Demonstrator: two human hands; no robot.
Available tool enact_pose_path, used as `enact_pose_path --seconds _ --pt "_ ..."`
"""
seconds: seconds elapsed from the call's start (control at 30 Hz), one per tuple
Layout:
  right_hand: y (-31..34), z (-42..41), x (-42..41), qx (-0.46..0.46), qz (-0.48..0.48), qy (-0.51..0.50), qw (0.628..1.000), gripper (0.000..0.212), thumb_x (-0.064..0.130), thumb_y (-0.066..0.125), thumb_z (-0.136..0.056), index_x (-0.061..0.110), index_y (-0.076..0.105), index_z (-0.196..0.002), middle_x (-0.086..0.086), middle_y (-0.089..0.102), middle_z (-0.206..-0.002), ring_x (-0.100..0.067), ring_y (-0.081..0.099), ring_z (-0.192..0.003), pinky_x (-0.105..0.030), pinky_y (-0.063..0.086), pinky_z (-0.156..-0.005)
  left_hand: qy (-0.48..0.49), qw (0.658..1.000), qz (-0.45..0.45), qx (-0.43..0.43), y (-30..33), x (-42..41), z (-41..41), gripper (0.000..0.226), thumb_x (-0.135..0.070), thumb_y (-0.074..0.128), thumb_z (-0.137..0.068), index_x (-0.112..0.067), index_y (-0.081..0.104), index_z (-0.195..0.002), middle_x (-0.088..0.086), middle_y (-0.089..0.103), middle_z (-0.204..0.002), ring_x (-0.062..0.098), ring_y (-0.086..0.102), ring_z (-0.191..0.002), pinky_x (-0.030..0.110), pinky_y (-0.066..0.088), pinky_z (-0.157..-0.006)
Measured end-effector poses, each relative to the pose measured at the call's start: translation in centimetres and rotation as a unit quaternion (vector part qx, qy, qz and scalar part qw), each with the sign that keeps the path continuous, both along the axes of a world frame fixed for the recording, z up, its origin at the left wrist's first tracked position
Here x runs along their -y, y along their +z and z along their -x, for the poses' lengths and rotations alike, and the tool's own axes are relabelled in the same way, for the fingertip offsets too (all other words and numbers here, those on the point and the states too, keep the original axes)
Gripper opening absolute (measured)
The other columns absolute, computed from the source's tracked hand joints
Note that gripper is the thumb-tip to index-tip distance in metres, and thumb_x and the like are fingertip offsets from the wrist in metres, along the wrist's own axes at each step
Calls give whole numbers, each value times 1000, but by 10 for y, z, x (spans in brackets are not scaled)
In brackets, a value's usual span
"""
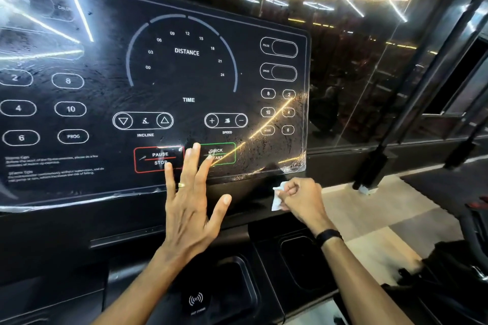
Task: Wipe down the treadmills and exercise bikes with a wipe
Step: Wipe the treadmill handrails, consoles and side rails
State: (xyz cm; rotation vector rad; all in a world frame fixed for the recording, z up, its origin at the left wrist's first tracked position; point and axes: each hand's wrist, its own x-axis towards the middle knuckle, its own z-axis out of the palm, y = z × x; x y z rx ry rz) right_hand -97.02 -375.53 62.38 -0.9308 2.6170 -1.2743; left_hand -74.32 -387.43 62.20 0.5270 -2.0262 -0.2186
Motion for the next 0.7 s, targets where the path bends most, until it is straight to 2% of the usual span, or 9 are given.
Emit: enact_pose_path --seconds 0.07,0.17,0.4,0.5,0.6,0.7 --pt "6 -10 11 -10 -37 45 998 21 19 83 -75 22 68 -61 0 69 -67 -22 72 -77 -37 63 -69 1 1000 -8 -12 -2 -1 -7 69 -44 43 -96 -2 35 -149 15 16 -165 30 19 -152 55 -5 -122" --pt "19 -29 22 -87 -120 97 984 32 24 85 -72 23 61 -52 12 63 -59 -9 65 -65 -24 53 -62 11 999 -24 -26 -5 1 -20 67 -43 44 -95 -2 37 -148 15 17 -164 30 22 -151 54 -4 -122" --pt "41 -66 39 -164 -221 201 940 37 28 83 -77 17 57 -53 10 66 -68 -14 67 -82 -25 47 -67 46 997 -34 -49 -5 13 -48 65 -41 44 -96 -1 38 -146 16 21 -163 29 24 -150 54 -4 -122" --pt "40 -102 51 -240 -228 239 913 24 26 72 -84 19 56 -67 0 68 -87 -23 63 -93 -28 44 -73 55 996 -41 -61 -3 15 -57 65 -40 43 -95 0 38 -146 17 20 -163 29 23 -151 53 -4 -122" --pt "44 -143 59 -322 -236 280 873 8 23 62 -93 15 61 -94 -9 63 -103 -30 58 -100 -36 43 -83 85 991 -57 -83 -6 19 -71 64 -38 41 -96 3 38 -145 16 18 -164 27 25 -150 53 -3 -122" --pt "44 -177 69 -342 -217 320 856 10 20 57 -95 12 60 -100 -12 61 -106 -35 56 -102 -41 41 -86 128 984 -73 -102 -12 23 -90 62 -35 39 -97 6 38 -143 16 18 -163 12 27 -148 52 -3 -123"
